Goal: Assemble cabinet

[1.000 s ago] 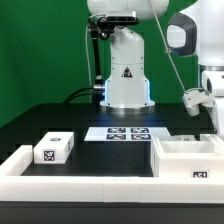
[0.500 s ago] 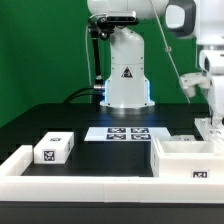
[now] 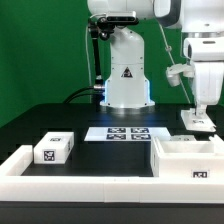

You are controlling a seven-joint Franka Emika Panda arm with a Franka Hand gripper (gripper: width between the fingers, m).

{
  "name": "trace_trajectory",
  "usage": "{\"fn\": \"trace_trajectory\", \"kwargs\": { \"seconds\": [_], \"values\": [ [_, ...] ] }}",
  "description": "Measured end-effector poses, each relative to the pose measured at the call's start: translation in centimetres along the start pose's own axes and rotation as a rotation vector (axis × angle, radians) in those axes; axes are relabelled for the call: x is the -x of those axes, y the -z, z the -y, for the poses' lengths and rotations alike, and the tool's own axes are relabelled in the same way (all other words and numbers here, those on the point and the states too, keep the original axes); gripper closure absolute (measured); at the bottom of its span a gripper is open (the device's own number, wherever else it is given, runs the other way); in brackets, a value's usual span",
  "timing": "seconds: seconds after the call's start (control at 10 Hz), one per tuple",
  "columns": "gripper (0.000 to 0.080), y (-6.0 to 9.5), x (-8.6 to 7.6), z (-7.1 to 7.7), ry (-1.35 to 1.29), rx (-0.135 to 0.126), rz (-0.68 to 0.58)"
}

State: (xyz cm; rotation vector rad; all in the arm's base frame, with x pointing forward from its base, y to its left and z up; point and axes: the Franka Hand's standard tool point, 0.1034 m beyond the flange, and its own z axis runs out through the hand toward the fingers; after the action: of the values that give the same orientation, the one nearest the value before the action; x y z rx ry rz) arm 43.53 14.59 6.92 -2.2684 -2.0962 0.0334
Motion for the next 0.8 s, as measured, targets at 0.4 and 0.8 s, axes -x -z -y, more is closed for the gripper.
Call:
{"fn": "trace_trajectory", "kwargs": {
  "seconds": [0.4,0.8],
  "values": [
    [0.0735,-0.5,0.5,-1.0,-0.004,0.0,-0.008],
    [0.0735,-0.5,0.6,-1.2,-0.001,0.003,-0.005]
  ]
}}
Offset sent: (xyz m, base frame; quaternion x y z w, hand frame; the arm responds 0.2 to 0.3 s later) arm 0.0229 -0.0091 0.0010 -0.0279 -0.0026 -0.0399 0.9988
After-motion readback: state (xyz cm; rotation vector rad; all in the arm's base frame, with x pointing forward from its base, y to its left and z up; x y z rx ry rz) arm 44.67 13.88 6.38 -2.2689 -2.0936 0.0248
